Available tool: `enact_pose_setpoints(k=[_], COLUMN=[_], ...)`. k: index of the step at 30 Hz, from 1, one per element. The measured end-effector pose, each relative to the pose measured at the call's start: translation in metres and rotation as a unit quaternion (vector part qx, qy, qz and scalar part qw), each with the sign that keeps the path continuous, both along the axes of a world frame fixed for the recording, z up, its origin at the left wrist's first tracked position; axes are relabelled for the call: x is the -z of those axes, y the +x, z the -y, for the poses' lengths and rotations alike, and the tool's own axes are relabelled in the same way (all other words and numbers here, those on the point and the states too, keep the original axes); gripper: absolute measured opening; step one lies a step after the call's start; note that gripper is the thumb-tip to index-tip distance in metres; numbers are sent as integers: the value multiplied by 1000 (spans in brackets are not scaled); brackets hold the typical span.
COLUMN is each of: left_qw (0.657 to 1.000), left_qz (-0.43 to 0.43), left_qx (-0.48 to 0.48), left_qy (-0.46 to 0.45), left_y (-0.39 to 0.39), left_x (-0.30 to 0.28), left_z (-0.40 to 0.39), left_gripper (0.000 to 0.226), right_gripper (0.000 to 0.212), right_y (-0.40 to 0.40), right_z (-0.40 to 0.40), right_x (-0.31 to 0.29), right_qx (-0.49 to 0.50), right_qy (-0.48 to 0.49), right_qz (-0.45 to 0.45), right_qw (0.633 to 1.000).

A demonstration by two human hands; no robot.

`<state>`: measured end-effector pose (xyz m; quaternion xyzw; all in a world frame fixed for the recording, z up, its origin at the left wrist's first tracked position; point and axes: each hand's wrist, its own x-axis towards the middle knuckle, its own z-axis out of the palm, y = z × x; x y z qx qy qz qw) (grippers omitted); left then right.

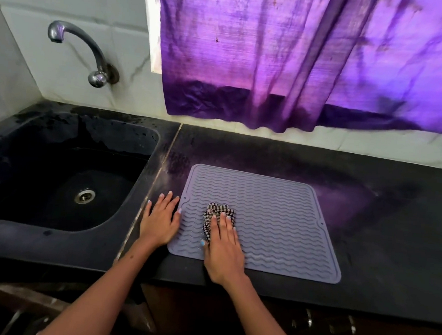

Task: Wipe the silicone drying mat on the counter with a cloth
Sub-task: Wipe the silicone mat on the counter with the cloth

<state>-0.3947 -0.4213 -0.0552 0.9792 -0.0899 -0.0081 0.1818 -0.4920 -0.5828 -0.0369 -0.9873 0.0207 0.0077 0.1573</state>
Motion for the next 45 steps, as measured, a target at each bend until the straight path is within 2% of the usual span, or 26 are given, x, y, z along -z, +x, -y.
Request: enact_pose_setpoints(k=[3,5,6,8,9,10,11,13,15,17,19,21,22,24,26,29,32,34,36,37,38,39,41,43,45], left_qw=[1000,999,999,999,999,999,999,999,999,999,999,998,998,998,999,1000,999,998,996,995,994,993,993,994,994], left_qz=[23,42,46,43,37,29,19,6,6,10,10,6,5,8,5,-10,-21,-20,-8,2,11,19,32,42,47], left_qx=[-5,3,5,6,5,4,4,3,0,-1,0,0,1,2,7,18,40,52,60,64,69,72,71,66,67], left_qy=[6,12,9,-6,-15,-22,-27,-35,-46,-52,-52,-55,-57,-57,-47,-19,16,40,67,77,84,89,84,70,67], left_y=[-4,-6,-6,-5,-5,-4,-3,-2,0,1,0,-1,-2,-1,0,0,-1,-3,-4,-4,-5,-5,-6,-6,-6], left_x=[0,0,0,-1,-1,-2,-3,-3,-3,-3,-3,-4,-5,-4,-2,-3,-6,-7,-6,-6,-5,-4,-3,-2,-2], left_z=[1,-1,-1,-2,-3,-3,-4,-5,-5,-4,-4,-3,-3,-4,-5,-6,-8,-9,-11,-13,-14,-15,-16,-16,-15], left_gripper=[76,85,87,86,82,77,72,60,51,49,49,59,65,68,59,51,67,72,74,77,81,84,85,83,83], right_gripper=[57,51,47,40,39,39,41,47,51,56,74,94,96,80,65,60,56,51,44,43,44,45,49,53,57], right_y=[-2,0,3,6,7,8,6,0,-8,-17,-23,-22,-21,-19,-17,-19,-21,-20,-16,-14,-13,-14,-20,-29,-37], right_z=[6,11,13,19,24,31,39,55,67,68,66,67,69,71,72,74,75,75,78,82,86,89,92,86,79], right_x=[-2,-6,-11,-27,-33,-37,-41,-39,-27,-12,-6,-4,-4,-4,-3,-5,-8,-16,-33,-39,-45,-46,-42,-21,-2], right_qx=[-17,22,64,169,214,241,244,191,124,76,61,56,54,51,53,55,65,147,261,302,321,318,265,190,135], right_qy=[58,187,275,454,503,506,466,319,165,41,-10,-17,-17,-16,-6,18,107,259,411,444,439,405,304,164,24], right_qz=[19,47,47,47,62,85,109,135,91,15,0,-7,-12,-15,-23,-7,31,71,108,123,135,146,158,99,32], right_qw=[998,981,958,874,835,824,843,918,974,996,998,998,998,998,998,998,992,952,867,834,828,845,901,963,990])
